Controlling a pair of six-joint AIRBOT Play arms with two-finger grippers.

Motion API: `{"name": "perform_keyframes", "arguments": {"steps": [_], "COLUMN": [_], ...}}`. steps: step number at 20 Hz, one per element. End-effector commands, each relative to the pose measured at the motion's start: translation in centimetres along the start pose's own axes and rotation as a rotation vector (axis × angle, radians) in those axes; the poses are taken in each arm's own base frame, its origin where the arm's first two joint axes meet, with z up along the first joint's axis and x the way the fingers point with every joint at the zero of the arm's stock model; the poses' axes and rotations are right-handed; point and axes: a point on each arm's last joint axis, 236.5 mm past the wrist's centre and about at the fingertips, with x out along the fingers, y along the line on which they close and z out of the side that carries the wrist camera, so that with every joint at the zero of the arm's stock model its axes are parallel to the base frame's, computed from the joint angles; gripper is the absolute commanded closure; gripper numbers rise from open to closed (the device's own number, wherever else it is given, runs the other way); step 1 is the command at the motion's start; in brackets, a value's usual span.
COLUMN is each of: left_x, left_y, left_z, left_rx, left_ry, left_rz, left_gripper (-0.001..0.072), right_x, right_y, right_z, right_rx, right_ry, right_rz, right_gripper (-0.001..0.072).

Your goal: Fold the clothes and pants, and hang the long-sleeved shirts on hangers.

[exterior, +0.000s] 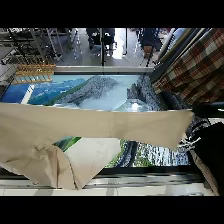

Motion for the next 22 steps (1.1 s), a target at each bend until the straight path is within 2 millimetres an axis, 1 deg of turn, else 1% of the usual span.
{"name": "perform_keyframes", "arguments": {"steps": [1,2,3,4,5,6,7,8,9,10,11,12,13,14,15,16,17,19,20,21,22], "left_x": [12.8,16.8,20.4,24.0,26.9,29.5,31.2,32.2,32.2,31.2,29.4,26.6,22.7,18.5,15.1,13.2,12.9,13.1,12.8,12.2,11.8], "left_y": [2.7,2.9,2.8,2.7,2.6,2.4,2.5,2.6,3.1,4.7,7.0,10.7,15.1,18.7,20.8,21.1,20.1,16.5,15.7,15.8,16.2], "left_z": [1.2,1.3,1.2,1.0,0.7,0.4,0.2,0.1,0.0,-0.2,-1.0,-2.3,-4.3,-6.7,-9.3,-11.8,-13.6,-16.6,-18.0,-19.9,-21.6], "left_rx": [-0.006,-0.022,-0.041,-0.057,-0.055,-0.042,-0.023,-0.012,0.003,0.048,0.086,0.064,0.021,-0.032,-0.075,-0.147,-0.221,-0.354,-0.388,-0.415,-0.438], "left_ry": [-0.022,-0.035,-0.049,-0.07,-0.077,-0.078,-0.073,-0.063,-0.041,-0.004,0.065,0.156,0.267,0.386,0.516,0.61,0.647,0.645,0.633,0.619,0.594], "left_rz": [0.035,0.023,0.009,0.004,0.007,0.01,0.016,0.016,0.024,0.067,0.137,0.263,0.437,0.594,0.668,0.638,0.535,0.293,0.249,0.261,0.283], "left_gripper": [0.07,0.07,0.07,0.07,0.07,0.0698,0.0566,0.0098,0.0005,0.0001,0.0003,0.0005,0.0005,0.0005,0.0005,0.0005,0.0005,0.0006,0.0006,0.0006,0.0006], "right_x": [12.9,16.2,19.4,22.1,24.7,26.7,28.4,29.1,29.0,28.3,27.4,26.4,25.4,24.3,23.1,21.9,20.6,18.2,17.0,16.0,15.2], "right_y": [-1.7,-2.2,-2.6,-2.9,-3.1,-2.9,-2.3,-1.8,-1.4,-1.7,-2.5,-3.5,-4.2,-4.2,-3.6,-2.7,-1.4,1.3,3.1,5.3,7.6], "right_z": [2.6,4.2,6.0,7.5,9.0,10.3,11.4,11.9,11.8,11.1,9.8,8.0,6.0,3.9,1.6,-0.3,-2.1,-4.9,-6.5,-8.1,-9.8], "right_rx": [0.057,0.075,0.107,0.143,0.167,0.164,0.149,0.139,0.126,0.126,0.143,0.168,0.198,0.226,0.251,0.285,0.311,0.405,0.455,0.491,0.504], "right_ry": [-0.069,-0.119,-0.169,-0.206,-0.233,-0.254,-0.258,-0.241,-0.202,-0.155,-0.094,-0.015,0.061,0.135,0.202,0.242,0.261,0.267,0.285,0.317,0.359], "right_rz": [-0.036,-0.052,-0.064,-0.068,-0.066,-0.061,-0.047,-0.031,-0.018,-0.011,-0.003,0.008,0.036,0.086,0.159,0.228,0.294,0.39,0.435,0.492,0.541], "right_gripper": [0.0698,0.0699,0.0699,0.0699,0.0698,0.0694,0.0661,0.0372,0.0132,0.0183,0.0194,0.0194,0.0194,0.0194,0.0194,0.0194,0.0194,0.0195,0.0206,0.0221,0.0271]}}
